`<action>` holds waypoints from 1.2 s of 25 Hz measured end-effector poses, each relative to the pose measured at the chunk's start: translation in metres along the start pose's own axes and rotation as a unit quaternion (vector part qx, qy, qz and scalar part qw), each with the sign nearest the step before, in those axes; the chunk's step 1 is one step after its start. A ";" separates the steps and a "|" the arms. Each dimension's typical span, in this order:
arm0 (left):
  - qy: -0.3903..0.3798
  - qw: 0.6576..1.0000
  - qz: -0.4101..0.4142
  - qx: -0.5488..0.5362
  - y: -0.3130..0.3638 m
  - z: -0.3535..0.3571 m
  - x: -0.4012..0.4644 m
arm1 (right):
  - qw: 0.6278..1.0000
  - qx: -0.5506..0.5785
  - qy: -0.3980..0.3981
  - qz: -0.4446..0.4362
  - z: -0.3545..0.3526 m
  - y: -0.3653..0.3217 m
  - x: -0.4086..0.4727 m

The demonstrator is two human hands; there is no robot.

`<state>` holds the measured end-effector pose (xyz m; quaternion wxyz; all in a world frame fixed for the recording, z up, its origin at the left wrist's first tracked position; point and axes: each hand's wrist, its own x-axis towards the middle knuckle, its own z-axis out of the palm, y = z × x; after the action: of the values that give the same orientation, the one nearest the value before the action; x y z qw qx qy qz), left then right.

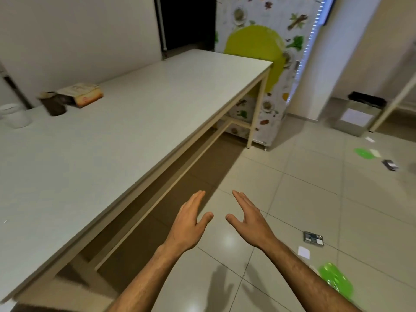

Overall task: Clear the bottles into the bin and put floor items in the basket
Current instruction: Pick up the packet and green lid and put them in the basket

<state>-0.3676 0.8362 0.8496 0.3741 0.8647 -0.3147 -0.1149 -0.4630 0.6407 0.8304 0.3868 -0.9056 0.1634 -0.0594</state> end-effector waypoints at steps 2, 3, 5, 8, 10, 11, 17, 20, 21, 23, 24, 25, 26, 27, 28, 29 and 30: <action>-0.031 0.999 0.030 0.001 0.002 0.013 0.025 | 0.999 0.003 0.034 0.034 -0.007 0.016 0.001; -0.048 0.998 0.046 0.001 0.004 0.021 0.035 | 0.997 0.009 0.052 0.053 -0.010 0.024 -0.002; -0.086 0.993 0.077 -0.003 0.011 0.038 0.052 | 0.992 0.028 0.080 0.095 -0.017 0.038 -0.012; -0.139 0.984 0.114 -0.011 0.027 0.067 0.068 | 0.984 0.034 0.117 0.133 -0.029 0.065 -0.032; -0.162 0.979 0.125 -0.017 0.038 0.084 0.081 | 0.977 0.041 0.138 0.160 -0.043 0.081 -0.039; -0.171 0.977 0.128 -0.019 0.045 0.092 0.087 | 0.973 0.041 0.148 0.172 -0.051 0.089 -0.041; -0.206 0.968 0.143 -0.005 0.086 0.147 0.112 | 0.966 0.023 0.173 0.189 -0.101 0.145 -0.051; -0.213 0.966 0.143 -0.003 0.106 0.178 0.124 | 0.965 0.034 0.173 0.193 -0.128 0.184 -0.060; -0.213 0.967 0.138 -0.002 0.116 0.191 0.129 | 0.964 0.044 0.173 0.197 -0.141 0.200 -0.062; -0.212 0.970 0.123 -0.004 0.135 0.215 0.138 | 0.961 0.064 0.176 0.205 -0.164 0.228 -0.064; -0.213 0.970 0.119 -0.007 0.144 0.228 0.143 | 0.960 0.069 0.177 0.208 -0.175 0.241 -0.064; -0.215 0.969 0.118 -0.009 0.155 0.241 0.148 | 0.959 0.070 0.176 0.209 -0.186 0.253 -0.063; -0.219 0.968 0.118 -0.012 0.167 0.256 0.155 | 0.959 0.072 0.173 0.213 -0.197 0.267 -0.063; -0.224 0.967 0.117 -0.015 0.179 0.270 0.161 | 0.958 0.073 0.169 0.219 -0.208 0.279 -0.063; -0.229 0.966 0.115 -0.018 0.189 0.282 0.166 | 0.957 0.077 0.164 0.227 -0.217 0.289 -0.064; -0.236 0.965 0.114 -0.021 0.200 0.294 0.171 | 0.955 0.081 0.162 0.237 -0.227 0.300 -0.065; -0.245 0.962 0.117 -0.023 0.209 0.305 0.176 | 0.952 0.087 0.164 0.245 -0.235 0.310 -0.066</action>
<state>-0.4593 0.4415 0.7946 0.3163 0.7585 -0.4930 -0.2857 -0.6572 0.3021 0.7714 0.4350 -0.7783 0.4354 -0.1244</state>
